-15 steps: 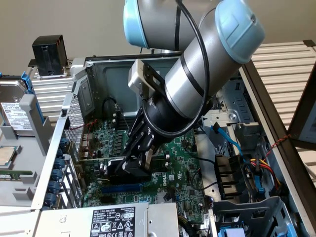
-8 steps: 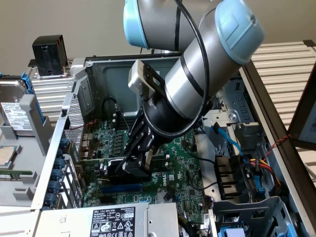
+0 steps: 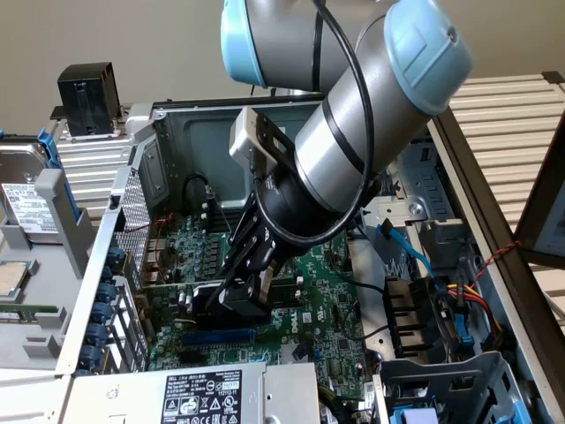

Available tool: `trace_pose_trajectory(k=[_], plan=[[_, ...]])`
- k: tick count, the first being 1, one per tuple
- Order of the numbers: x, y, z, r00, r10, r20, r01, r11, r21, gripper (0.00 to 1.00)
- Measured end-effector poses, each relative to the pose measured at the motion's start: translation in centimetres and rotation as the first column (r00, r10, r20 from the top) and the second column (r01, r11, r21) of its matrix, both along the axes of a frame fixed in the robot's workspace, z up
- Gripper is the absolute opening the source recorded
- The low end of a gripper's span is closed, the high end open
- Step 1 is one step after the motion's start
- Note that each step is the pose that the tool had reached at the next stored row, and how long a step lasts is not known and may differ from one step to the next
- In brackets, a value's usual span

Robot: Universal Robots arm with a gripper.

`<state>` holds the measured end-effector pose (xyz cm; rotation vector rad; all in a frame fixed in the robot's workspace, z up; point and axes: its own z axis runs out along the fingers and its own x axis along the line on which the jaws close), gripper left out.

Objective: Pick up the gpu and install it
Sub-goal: 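Insert the gpu into the slot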

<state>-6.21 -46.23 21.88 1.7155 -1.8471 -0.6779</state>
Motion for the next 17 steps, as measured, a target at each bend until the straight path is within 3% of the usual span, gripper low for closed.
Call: trace_pose_trajectory(k=[17], plan=[[-0.11,0.14,-0.14,1.0,0.0,0.0,0.0,1.0,-0.0001,0.27]])
